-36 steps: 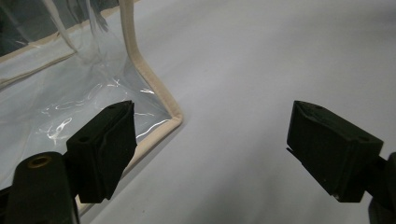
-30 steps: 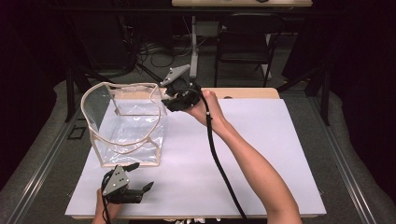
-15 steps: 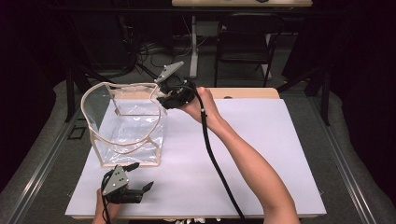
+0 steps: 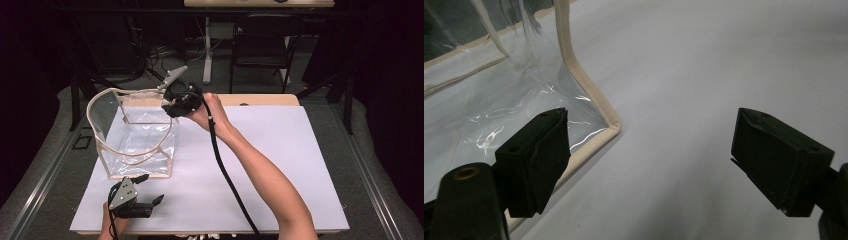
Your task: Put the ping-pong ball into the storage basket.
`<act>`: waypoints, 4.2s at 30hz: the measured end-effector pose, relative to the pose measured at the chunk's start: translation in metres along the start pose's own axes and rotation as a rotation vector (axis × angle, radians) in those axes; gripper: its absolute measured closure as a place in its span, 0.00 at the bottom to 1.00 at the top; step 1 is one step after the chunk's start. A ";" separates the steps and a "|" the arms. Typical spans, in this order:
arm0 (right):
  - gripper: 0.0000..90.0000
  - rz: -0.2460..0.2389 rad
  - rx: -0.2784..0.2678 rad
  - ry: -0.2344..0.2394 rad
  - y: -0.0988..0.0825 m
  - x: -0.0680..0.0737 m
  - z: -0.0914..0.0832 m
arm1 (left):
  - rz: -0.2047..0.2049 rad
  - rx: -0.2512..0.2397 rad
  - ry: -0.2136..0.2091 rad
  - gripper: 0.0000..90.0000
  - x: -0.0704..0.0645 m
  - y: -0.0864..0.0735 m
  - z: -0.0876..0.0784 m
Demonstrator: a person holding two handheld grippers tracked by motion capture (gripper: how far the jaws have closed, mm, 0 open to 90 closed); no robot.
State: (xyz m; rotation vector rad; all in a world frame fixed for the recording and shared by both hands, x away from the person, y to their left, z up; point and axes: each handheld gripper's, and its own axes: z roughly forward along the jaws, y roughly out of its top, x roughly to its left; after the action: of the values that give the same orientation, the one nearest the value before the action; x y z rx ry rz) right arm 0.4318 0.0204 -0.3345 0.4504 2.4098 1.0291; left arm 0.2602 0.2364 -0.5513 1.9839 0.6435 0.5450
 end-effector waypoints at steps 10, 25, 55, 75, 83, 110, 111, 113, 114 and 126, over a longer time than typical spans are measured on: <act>0.57 -0.010 0.017 0.007 0.006 0.003 0.006 | 0.002 0.001 -0.001 0.18 0.000 0.000 0.000; 0.57 -0.025 0.030 0.026 0.015 0.008 0.014 | 0.001 0.002 0.000 0.18 0.000 0.000 0.000; 0.57 -0.053 0.066 0.062 0.025 0.023 0.033 | 0.002 0.001 -0.001 0.18 0.000 0.000 -0.001; 0.56 -0.053 0.083 0.096 0.025 0.034 0.048 | 0.000 -0.001 -0.004 0.18 0.000 0.000 -0.001; 0.56 -0.050 0.087 0.108 0.023 0.036 0.053 | 0.000 -0.001 -0.006 0.18 0.000 0.000 0.000; 0.56 -0.034 0.124 0.151 0.018 0.043 0.067 | -0.003 -0.005 -0.005 0.18 0.001 0.000 -0.001; 0.56 -0.033 0.126 0.152 0.018 0.043 0.068 | -0.004 -0.006 -0.003 0.18 0.001 0.000 -0.001; 0.56 -0.030 0.128 0.157 0.018 0.044 0.069 | -0.004 -0.005 -0.003 0.18 0.001 0.000 -0.001; 0.56 -0.030 0.132 0.162 0.017 0.044 0.070 | -0.003 -0.005 -0.002 0.18 0.001 0.000 -0.001; 0.56 -0.031 0.159 0.188 0.015 0.047 0.074 | 0.001 -0.006 -0.001 0.18 0.001 0.000 -0.001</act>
State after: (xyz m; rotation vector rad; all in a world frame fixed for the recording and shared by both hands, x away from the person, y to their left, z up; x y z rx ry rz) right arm 0.4351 0.0959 -0.3820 0.3838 2.6705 0.9059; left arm 0.2603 0.2377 -0.5507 1.9791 0.6392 0.5461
